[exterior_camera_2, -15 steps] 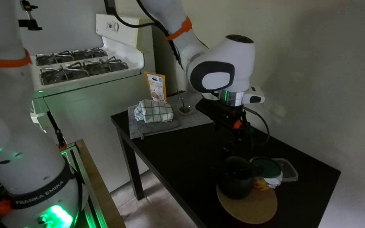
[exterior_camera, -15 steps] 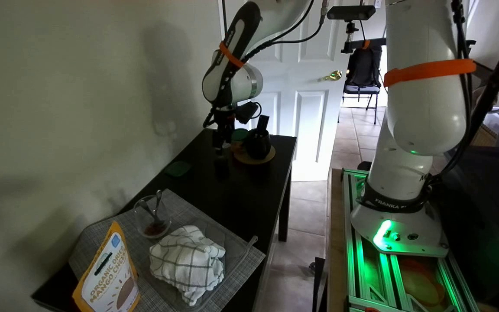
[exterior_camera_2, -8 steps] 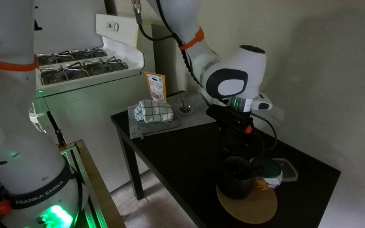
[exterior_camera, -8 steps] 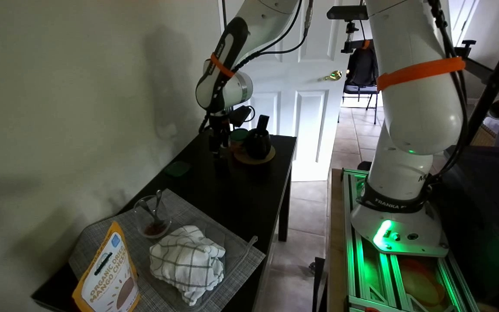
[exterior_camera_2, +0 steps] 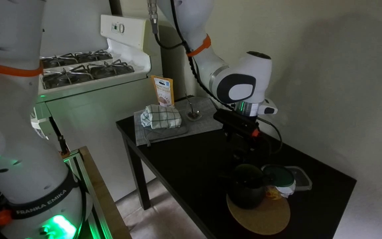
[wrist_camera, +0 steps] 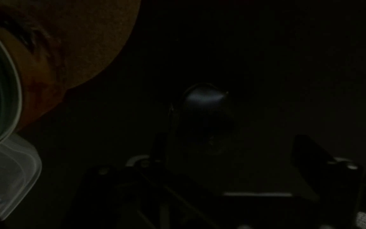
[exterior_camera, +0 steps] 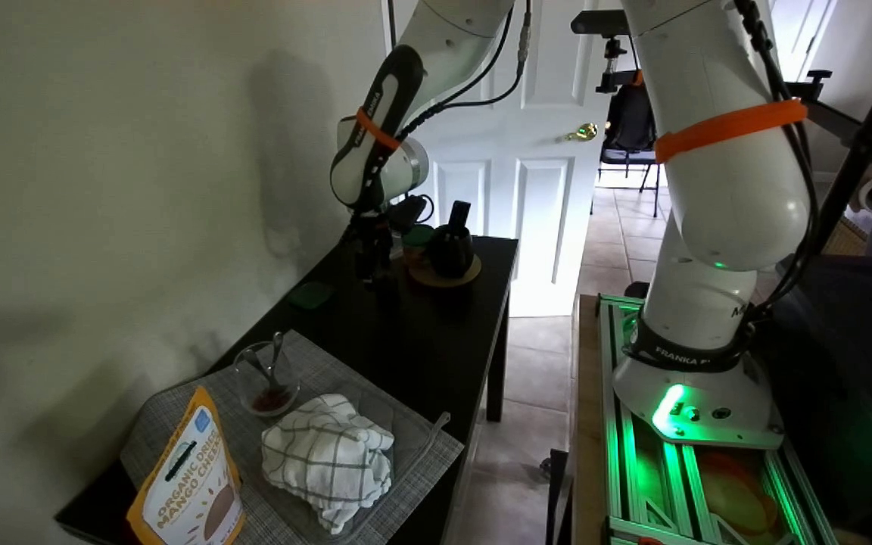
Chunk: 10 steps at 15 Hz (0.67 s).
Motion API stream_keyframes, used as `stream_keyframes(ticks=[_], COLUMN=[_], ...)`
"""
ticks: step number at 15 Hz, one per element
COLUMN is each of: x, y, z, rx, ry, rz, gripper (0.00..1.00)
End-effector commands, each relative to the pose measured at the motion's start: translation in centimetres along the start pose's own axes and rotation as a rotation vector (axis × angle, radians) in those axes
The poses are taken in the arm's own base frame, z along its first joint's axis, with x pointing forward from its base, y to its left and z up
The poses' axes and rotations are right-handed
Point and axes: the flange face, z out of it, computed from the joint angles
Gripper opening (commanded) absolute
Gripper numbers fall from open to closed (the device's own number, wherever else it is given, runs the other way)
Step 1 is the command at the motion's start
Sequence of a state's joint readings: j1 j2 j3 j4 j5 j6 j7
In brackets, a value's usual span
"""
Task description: Put the black ball into the plastic lunch box
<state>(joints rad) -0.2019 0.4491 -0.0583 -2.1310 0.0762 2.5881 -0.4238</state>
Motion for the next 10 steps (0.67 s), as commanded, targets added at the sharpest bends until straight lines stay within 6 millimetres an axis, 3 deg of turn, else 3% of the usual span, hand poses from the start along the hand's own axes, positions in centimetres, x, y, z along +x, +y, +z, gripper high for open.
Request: stream_keyframes(ticks=[1,5,6,7,10], x=[0.1,-0.1,-0.1,-0.1,0.0], y=[-0.1,0.1,0.1,0.1,0.2], z=[1.2,2.2,2.4,2.5,2.7], rx=[-0.016,-0.022,-0.023,-0.023,-0.027], ry=[-0.055,-0.079,-0.081,-0.083,-0.083], rz=[0.009,0.020,0.023,0.024,0.026], gripper=[1.00,1.00,0.91,0.74,0.50])
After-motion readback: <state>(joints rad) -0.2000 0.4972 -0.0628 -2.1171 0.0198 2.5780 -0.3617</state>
